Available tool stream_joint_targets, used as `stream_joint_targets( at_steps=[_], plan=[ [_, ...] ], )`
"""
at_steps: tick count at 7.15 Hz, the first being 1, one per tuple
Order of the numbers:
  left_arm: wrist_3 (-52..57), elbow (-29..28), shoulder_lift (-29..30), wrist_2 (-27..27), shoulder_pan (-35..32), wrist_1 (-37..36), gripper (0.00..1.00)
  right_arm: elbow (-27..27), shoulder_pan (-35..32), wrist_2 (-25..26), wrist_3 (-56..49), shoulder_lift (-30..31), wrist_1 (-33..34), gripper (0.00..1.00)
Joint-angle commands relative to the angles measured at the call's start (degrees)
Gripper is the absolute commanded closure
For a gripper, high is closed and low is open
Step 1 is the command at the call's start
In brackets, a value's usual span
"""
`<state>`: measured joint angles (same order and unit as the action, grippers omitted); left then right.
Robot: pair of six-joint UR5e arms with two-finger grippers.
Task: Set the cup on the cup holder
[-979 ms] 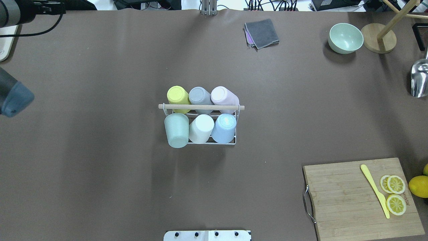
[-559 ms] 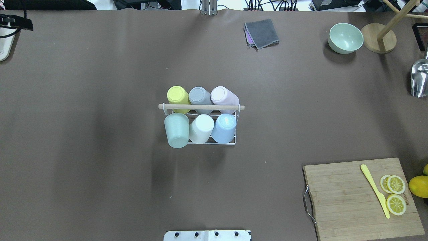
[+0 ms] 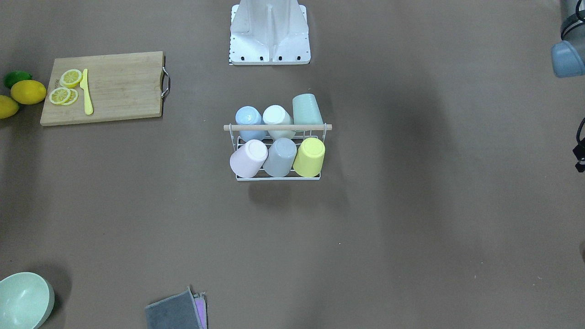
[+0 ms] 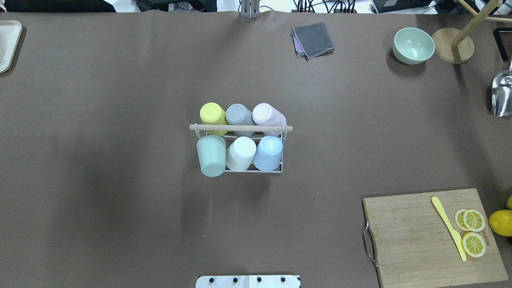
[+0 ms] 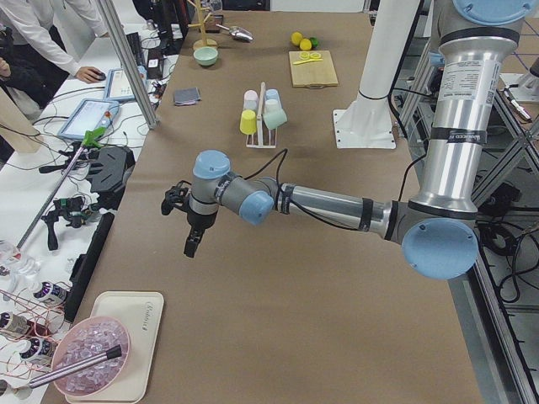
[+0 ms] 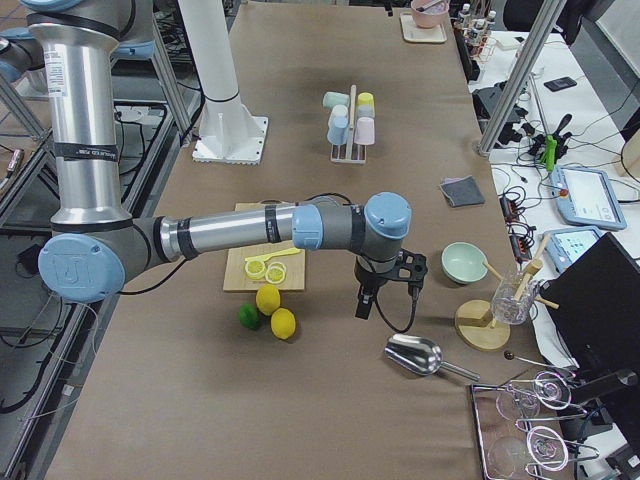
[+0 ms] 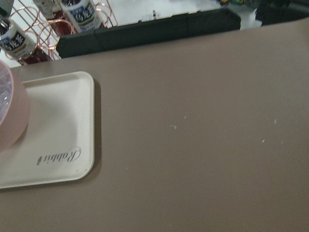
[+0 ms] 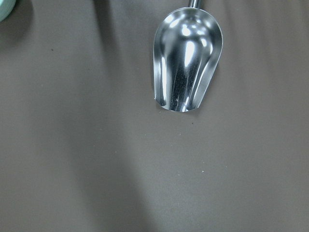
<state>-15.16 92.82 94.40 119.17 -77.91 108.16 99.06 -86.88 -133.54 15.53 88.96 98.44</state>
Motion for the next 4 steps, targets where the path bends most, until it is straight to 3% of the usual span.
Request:
stream_joint_targets(
  at_steps=[1, 2, 4],
  plan=[
    [11.07, 2.44, -3.33, 1.42, -2.41, -11.59, 0.03, -0.44, -0.04, -0.14, -0.06, 0.16, 0.00, 0.00],
    [10.94, 2.71, -3.52, 1.59, -2.42, -15.23, 0.03, -0.44, -0.04, -0.14, -0.06, 0.16, 0.00, 0.00],
    [6.64, 2.63, -4.49, 6.57, -2.33, -13.95, 0.03, -0.36, -0.04, 0.12, -0.06, 0.16, 0.00, 0.00]
  ],
)
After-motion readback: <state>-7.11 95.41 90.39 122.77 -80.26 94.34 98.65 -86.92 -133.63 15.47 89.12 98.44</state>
